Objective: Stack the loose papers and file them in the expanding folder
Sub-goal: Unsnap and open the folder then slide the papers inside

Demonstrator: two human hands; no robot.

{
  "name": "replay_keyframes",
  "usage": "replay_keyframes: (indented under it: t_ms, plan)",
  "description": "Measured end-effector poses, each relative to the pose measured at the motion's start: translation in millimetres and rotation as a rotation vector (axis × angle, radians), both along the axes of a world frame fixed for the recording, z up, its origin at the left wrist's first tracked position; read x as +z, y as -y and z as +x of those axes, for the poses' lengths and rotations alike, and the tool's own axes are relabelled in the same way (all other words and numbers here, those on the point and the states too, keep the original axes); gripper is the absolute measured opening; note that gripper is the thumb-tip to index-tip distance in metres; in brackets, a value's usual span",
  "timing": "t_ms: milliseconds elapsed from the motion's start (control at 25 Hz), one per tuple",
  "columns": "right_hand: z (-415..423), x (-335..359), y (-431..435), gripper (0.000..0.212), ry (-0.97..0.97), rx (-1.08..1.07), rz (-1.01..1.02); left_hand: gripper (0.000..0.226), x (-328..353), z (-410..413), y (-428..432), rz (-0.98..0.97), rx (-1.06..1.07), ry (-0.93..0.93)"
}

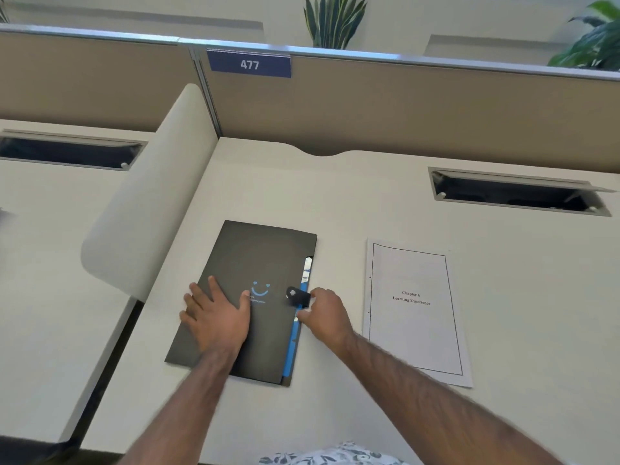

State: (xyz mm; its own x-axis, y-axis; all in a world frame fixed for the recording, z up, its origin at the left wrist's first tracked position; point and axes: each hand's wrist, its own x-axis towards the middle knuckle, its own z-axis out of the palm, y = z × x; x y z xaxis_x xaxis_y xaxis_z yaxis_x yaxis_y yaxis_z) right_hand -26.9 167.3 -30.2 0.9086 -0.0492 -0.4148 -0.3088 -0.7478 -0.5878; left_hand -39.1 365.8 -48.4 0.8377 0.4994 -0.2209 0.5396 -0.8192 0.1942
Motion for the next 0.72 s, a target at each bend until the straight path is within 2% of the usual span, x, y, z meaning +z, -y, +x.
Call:
replay_keyframes:
  t_ms: [120, 200, 280, 360, 480, 600, 720]
  plan:
    - [0.1, -1.4, 12.1, 0.021, 0.021, -0.159, 0.08, 0.086, 3.1, 3.0, 14.5, -0.014, -0.014, 0.004]
    - [-0.2, 0.8, 19.2, 0.017, 0.015, -0.311, 0.265, 0.085, 3.8, 5.2, 20.5, -0.019, -0.032, 0.012]
    - [-1.0, 5.8, 23.7, 0.025, -0.019, -0.413, 0.488, 0.084, 5.4, 7.5, 27.1, -0.035, -0.037, 0.017]
    - [-2.7, 10.7, 26.3, 0.042, -0.014, -0.396, 0.578, 0.082, 7.2, 9.4, 33.0, -0.064, -0.028, 0.021]
    - [-2.9, 21.6, 31.7, 0.056, 0.11, -0.316, 0.531, 0.079, 12.4, 9.0, 44.3, -0.126, -0.026, 0.05]
    - [3.7, 44.2, 37.1, 0.036, 0.246, -0.284, 0.442, 0.076, 21.6, 10.0, 52.7, -0.22, -0.011, 0.048]
    - [10.0, 81.2, 41.1, 0.017, 0.353, -0.278, 0.469, 0.07, 36.1, 14.1, 61.9, -0.376, 0.009, 0.028]
